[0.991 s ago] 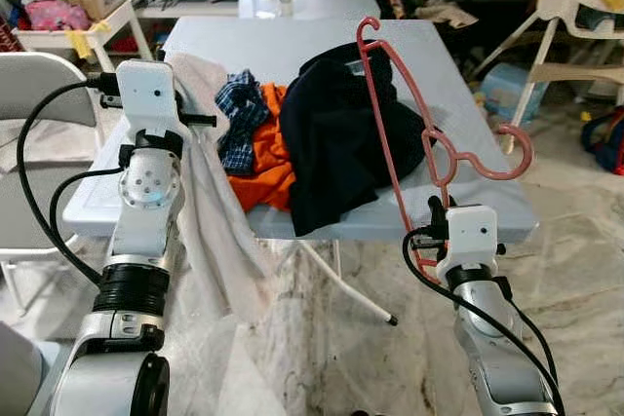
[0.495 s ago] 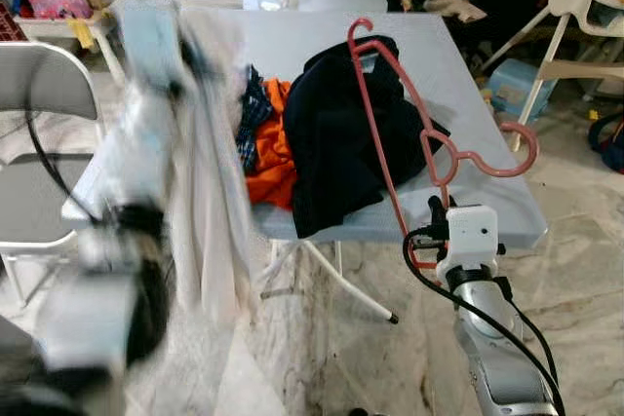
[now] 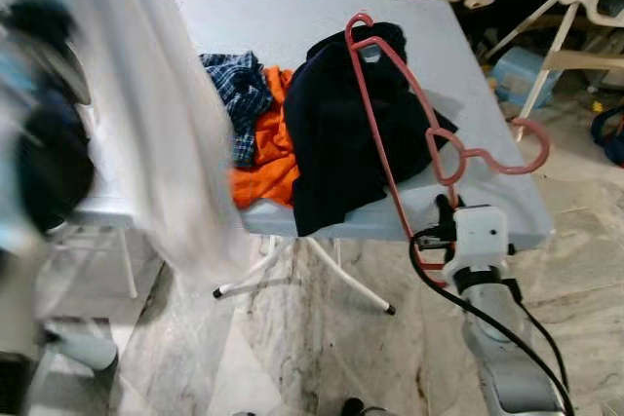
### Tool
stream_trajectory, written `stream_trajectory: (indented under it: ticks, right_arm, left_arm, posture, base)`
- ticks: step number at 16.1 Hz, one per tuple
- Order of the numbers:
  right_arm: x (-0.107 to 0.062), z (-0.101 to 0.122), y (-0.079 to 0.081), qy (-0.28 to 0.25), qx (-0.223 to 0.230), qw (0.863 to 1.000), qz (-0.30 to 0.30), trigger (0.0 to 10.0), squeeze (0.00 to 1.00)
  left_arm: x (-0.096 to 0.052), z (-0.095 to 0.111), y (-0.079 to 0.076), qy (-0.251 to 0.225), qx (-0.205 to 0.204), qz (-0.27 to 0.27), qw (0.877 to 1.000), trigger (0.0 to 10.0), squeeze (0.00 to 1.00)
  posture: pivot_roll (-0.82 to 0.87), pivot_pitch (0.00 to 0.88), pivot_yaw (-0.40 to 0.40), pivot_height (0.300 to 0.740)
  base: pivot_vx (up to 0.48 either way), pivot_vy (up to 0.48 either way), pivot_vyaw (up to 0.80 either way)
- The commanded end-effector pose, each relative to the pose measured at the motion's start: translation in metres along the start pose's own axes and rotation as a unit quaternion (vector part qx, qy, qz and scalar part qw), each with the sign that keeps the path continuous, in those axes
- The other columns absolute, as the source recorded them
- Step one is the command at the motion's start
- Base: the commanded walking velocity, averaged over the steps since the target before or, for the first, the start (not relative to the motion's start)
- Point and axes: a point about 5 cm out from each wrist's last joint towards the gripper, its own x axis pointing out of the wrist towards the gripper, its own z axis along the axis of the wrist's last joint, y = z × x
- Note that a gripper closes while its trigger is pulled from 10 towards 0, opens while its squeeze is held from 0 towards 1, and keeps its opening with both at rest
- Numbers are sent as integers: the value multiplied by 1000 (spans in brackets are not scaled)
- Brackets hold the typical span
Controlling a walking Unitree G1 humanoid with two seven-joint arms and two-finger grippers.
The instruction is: Hang hanger
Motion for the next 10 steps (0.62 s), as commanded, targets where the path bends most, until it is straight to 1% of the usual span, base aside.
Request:
stream_trajectory:
  ticks: [1, 2, 3, 4, 5, 6, 7, 8, 9, 10]
  right_arm:
    - [-3, -3, -4, 11, -2, 1000, -10, 10000, 0]
    - [-6, -4, -4, 14, -1, 1000, -12, 10000, 0]
    - [-8, -4, -2, 15, 1, 1000, -12, 10000, 0]
    - [-10, -5, 0, 17, 3, 1000, -11, 10000, 0]
    - [-12, -4, 3, 19, 7, 1000, -8, 10000, 0]
    - [-12, -4, 3, 19, 7, 1000, -7, 10000, 0]
    - [-11, -4, 4, 19, 8, 1000, -2, 10000, 0]
    - [-11, -4, 2, 20, 7, 1000, 0, 10000, 0]
    - [-11, -4, 1, 22, 5, 1000, 3, 10000, 0]
    - [-11, -4, 0, 24, 2, 1000, 6, 10000, 0]
  left_arm:
    - [3, 15, -2, -48, 20, 7, 999, 10000, 0]
    - [2, 25, -9, -98, 45, 3, 994, 10000, 0]
    - [-4, 20, -15, -102, 54, -9, 993, 10000, 0]
    - [-17, 6, -25, -86, 55, -40, 994, 10000, 0]
    - [-60, -41, -48, -27, 76, -119, 990, 10000, 0]
    - [-66, -48, -51, -16, 76, -129, 989, 10000, 0]
    - [-140, -114, -60, 139, 77, -212, 964, 10000, 0]
    - [-183, -145, -57, 232, 73, -238, 940, 10000, 0]
    - [-215, -164, -51, 303, 66, -252, 917, 10000, 0]
    - [-246, -180, -42, 377, 39, -248, 891, 10000, 0]
  posture:
    - [-56, 137, 20, 740]
    - [-62, 142, 26, 740]
    - [-63, 144, 27, 740]
    - [-65, 147, 29, 740]
    - [-71, 152, 25, 740]
    - [-71, 152, 25, 740]
    - [-75, 152, 19, 740]
    - [-77, 151, 11, 740]
    - [-81, 152, 6, 740]
    - [-83, 154, 1, 740]
  base:
    - [0, 0, 0]
    - [0, 0, 0]
    - [0, 0, 0]
    - [0, 0, 0]
    - [0, 0, 0]
    - [0, 0, 0]
    - [0, 0, 0]
    - [0, 0, 0]
    - [0, 0, 0]
    - [0, 0, 0]
